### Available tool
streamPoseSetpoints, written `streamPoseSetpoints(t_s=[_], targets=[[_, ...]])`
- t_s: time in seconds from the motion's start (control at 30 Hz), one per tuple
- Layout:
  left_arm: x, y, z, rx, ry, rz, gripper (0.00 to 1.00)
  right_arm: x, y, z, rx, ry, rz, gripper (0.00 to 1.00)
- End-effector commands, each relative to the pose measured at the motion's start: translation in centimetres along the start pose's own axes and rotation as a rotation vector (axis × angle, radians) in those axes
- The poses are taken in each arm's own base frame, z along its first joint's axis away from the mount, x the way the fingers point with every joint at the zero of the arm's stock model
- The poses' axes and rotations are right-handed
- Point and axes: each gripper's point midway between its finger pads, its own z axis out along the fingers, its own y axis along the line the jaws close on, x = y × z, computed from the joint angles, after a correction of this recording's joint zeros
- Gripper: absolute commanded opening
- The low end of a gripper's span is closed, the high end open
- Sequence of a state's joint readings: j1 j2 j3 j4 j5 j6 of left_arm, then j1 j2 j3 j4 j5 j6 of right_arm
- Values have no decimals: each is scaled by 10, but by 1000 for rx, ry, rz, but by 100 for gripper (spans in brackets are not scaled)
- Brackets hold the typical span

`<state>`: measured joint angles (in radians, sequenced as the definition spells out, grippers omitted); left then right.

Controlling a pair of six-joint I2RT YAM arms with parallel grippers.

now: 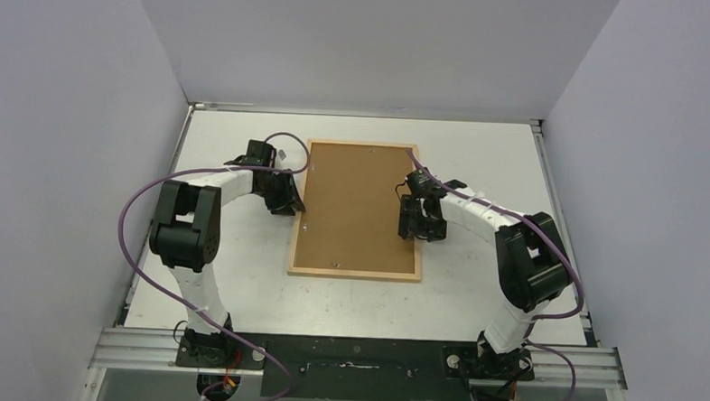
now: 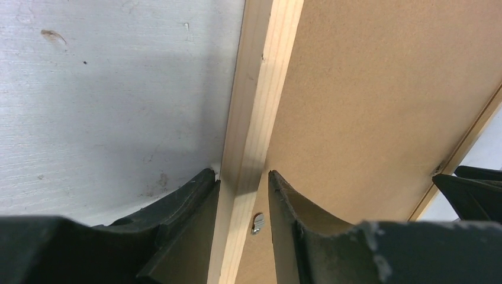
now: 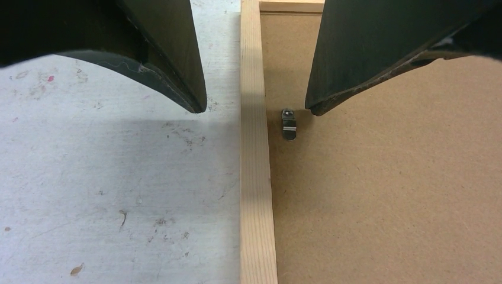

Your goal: Put the photo into the frame

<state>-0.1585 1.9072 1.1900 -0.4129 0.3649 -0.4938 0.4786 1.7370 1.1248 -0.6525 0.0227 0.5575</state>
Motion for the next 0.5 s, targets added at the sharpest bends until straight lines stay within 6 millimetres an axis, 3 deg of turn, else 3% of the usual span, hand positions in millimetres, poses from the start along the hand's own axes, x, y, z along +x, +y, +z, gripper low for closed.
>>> streamPoseSetpoints(t_s=[0.0,0.47], targets=[[3,9,0,-52,5,-5,35,-18,6,-1,-15,-80,11,63],[7,12,4,-55,23,-10,34,-20,7,11,-2,-95,41,47]])
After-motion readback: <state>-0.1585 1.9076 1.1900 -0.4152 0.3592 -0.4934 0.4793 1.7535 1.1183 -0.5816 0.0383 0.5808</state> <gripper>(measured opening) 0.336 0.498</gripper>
